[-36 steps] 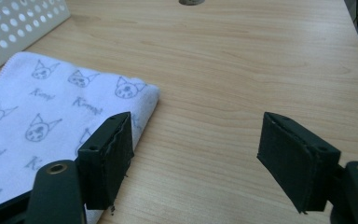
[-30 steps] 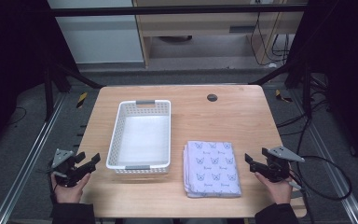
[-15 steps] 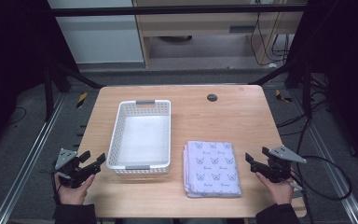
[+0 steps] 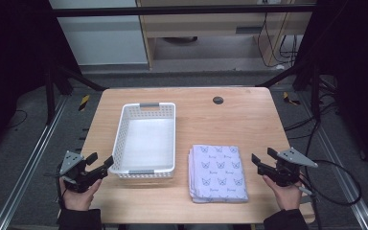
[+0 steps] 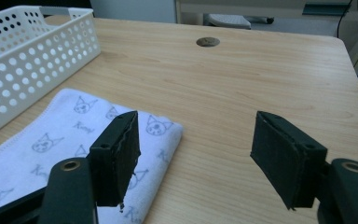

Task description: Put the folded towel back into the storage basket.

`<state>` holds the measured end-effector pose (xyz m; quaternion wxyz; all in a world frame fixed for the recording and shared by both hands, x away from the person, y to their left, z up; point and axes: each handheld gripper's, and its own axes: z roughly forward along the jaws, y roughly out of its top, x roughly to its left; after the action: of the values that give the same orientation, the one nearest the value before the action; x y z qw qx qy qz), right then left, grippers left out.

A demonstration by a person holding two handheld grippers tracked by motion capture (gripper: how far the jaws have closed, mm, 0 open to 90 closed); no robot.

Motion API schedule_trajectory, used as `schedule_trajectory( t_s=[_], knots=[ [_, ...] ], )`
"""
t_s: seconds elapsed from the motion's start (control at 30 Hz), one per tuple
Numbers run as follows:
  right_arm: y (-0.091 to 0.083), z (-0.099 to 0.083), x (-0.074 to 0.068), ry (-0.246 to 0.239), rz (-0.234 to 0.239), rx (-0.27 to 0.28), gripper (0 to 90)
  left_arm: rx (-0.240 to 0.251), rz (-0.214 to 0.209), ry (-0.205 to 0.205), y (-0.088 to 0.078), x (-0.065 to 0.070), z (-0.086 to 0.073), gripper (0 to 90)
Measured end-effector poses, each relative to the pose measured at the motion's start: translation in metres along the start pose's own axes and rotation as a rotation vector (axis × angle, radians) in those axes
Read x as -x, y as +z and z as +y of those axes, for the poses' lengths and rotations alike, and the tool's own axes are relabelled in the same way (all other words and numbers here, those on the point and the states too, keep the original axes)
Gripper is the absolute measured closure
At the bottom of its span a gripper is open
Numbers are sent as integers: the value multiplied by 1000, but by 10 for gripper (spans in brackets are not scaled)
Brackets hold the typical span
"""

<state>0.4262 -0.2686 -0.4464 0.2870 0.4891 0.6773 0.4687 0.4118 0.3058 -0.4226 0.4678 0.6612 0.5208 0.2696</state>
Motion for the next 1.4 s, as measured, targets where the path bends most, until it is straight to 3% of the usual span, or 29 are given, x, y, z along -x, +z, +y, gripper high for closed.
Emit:
schedule_trajectory(
  t_s=[0.33, 0.87, 1.4],
  knots=[
    [-3, 11, -10, -17, 23, 13, 330, -3, -32, 32, 2, 15, 7, 329],
    [-7, 32, -10, -9, 33, 40, 364, 12, -69, 74, 4, 38, 17, 339],
    [-3, 51, -13, -34, 44, 50, 399, 9, -98, 99, 9, 57, 24, 338]
  ],
)
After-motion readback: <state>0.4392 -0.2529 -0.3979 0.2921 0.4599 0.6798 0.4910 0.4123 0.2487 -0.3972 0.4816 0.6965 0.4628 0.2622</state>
